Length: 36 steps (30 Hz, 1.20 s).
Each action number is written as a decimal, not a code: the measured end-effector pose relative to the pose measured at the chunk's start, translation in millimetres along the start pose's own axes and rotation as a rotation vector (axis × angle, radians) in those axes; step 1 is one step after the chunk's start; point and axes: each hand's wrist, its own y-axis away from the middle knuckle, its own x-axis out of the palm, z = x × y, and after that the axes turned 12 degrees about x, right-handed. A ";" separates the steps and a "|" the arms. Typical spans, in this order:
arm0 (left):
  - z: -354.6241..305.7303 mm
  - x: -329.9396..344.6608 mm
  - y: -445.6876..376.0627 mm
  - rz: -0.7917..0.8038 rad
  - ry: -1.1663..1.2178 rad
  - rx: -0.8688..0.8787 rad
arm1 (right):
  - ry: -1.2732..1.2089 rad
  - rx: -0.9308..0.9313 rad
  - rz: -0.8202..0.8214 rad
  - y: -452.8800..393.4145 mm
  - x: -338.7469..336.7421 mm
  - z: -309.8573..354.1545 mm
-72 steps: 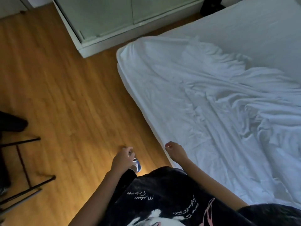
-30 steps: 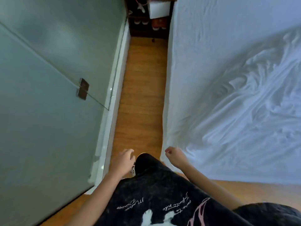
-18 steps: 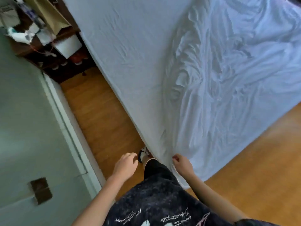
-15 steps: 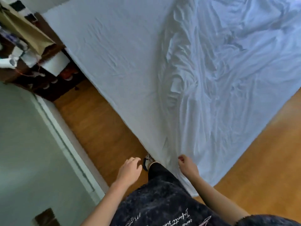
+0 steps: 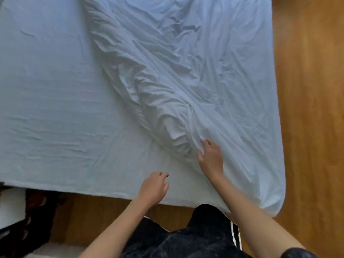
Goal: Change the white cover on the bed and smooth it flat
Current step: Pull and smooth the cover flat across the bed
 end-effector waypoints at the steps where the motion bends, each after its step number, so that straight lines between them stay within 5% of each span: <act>1: 14.6 -12.0 -15.3 -0.008 -0.047 0.075 | -0.016 0.026 -0.107 -11.0 7.2 9.3; 3: 38.2 -38.4 -47.8 -0.069 -0.121 0.246 | -0.016 0.095 -0.252 -32.5 19.7 25.8; 7: 67.6 -83.5 -125.4 -0.234 -0.231 0.516 | 0.127 0.188 -0.161 -66.6 43.2 48.4; 13: 63.0 -104.8 -224.3 -0.181 -0.391 0.737 | 0.117 0.282 -0.242 -104.2 75.8 38.7; 17: 65.3 -96.2 -269.1 -0.068 -0.593 0.704 | -0.112 0.330 -0.254 -119.1 83.3 17.1; 22: 64.9 -73.1 -301.4 -0.159 -0.550 0.636 | -0.400 0.377 -0.286 -127.4 94.6 -10.1; 31: 160.1 -39.4 -230.6 -0.487 -0.365 0.781 | -0.117 0.442 -0.336 -154.4 130.5 -21.8; 36: 227.7 -7.5 -173.2 -0.552 -0.374 0.800 | 0.041 0.283 -0.281 -129.3 170.9 11.7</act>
